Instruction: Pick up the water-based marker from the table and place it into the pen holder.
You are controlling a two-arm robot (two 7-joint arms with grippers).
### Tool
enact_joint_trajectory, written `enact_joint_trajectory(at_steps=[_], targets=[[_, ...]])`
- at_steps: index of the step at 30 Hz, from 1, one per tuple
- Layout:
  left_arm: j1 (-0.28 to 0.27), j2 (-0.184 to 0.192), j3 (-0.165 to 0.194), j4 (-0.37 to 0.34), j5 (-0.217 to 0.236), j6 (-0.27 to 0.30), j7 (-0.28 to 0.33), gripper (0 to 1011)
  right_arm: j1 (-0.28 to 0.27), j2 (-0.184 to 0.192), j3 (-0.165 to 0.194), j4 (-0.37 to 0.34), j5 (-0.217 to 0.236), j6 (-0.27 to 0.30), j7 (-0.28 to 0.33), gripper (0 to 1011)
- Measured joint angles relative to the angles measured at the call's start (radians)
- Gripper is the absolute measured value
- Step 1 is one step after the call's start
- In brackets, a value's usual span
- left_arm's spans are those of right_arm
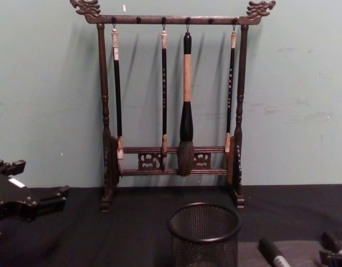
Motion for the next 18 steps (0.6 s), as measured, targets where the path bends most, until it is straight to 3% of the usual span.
enact_joint_trajectory(at_steps=[18], targets=[[0.000, 0.000, 0.000, 0.000, 0.000, 0.000, 0.000, 1009, -0.007, -0.028, 0.037, 0.007, -0.013, 0.040, 0.043, 1003]])
